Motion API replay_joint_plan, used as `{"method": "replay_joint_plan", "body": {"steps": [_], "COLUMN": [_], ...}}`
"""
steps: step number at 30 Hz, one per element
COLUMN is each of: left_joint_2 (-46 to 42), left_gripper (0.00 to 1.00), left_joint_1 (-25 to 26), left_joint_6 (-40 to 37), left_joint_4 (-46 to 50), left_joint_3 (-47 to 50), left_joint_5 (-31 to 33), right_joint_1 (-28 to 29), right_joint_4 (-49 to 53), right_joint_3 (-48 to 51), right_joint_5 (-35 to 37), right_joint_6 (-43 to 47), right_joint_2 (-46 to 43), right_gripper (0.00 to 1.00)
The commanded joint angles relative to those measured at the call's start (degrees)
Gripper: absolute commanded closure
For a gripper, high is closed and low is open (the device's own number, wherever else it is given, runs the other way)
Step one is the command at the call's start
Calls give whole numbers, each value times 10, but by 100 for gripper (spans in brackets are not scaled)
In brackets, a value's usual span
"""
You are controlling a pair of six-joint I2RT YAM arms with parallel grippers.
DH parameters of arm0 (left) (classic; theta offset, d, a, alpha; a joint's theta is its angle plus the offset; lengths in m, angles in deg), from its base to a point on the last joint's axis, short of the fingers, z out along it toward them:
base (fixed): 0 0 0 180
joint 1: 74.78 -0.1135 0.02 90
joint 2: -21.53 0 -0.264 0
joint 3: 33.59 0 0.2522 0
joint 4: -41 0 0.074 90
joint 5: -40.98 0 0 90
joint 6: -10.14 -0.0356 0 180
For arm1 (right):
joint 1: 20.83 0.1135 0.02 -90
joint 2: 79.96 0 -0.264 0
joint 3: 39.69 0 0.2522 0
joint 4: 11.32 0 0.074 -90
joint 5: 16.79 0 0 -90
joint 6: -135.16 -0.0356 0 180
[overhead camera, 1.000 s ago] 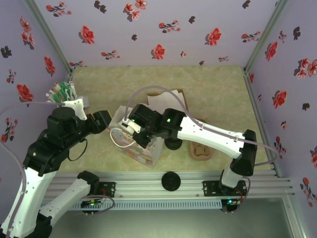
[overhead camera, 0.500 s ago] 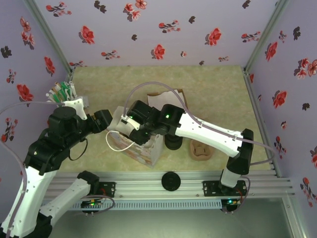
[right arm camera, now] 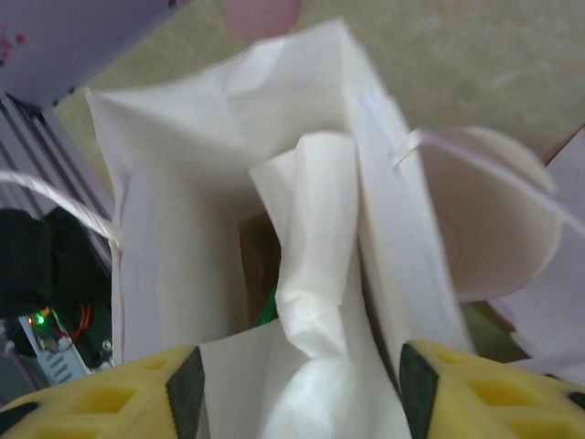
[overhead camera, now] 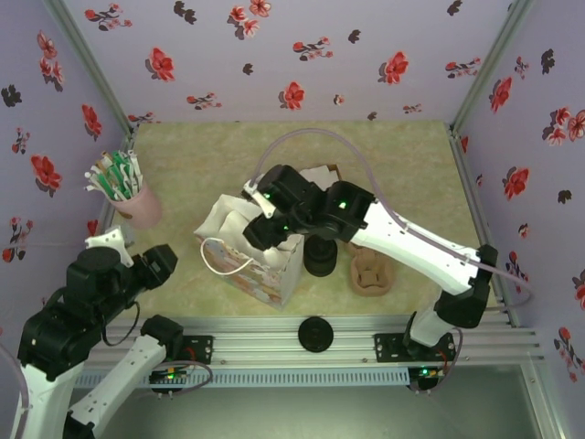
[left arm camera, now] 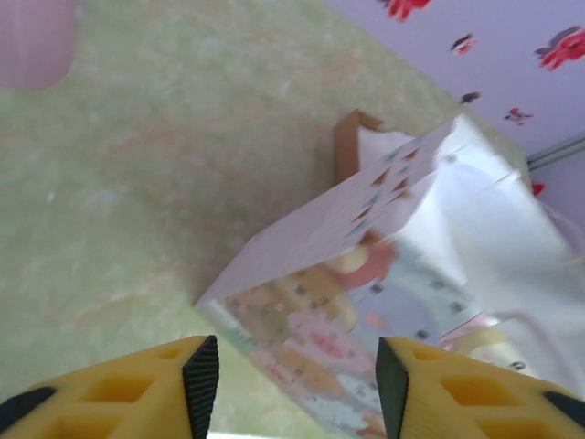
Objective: Pack the takeout coffee
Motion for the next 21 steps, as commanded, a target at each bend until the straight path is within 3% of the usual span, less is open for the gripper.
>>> {"method": "replay_joint_plan", "body": {"steps": [1,8,13,21], "left_joint_2": [-14,-9,25,115], "left_gripper": [57,69,70,70], "left_joint_1": [3,3,4,3], "left_joint_6": [44,89,107,94], "left_joint_4": [52,-98,-221,-367], "left_joint_3": [31,158,228,266], "left_joint_5": [-16,-133,-159,-134], "right_joint_1": [-15,-78,-205,-451], "right_joint_4": [-45,-68,-77,-103], "right_joint_3": [21,101,216,390], "right_joint_5": [21,111,147,166], "right_joint_6": [-39,-78,-117,-121], "right_joint_2": [-55,-157,-261,-373], "right_gripper": [34,2,1,1]}}
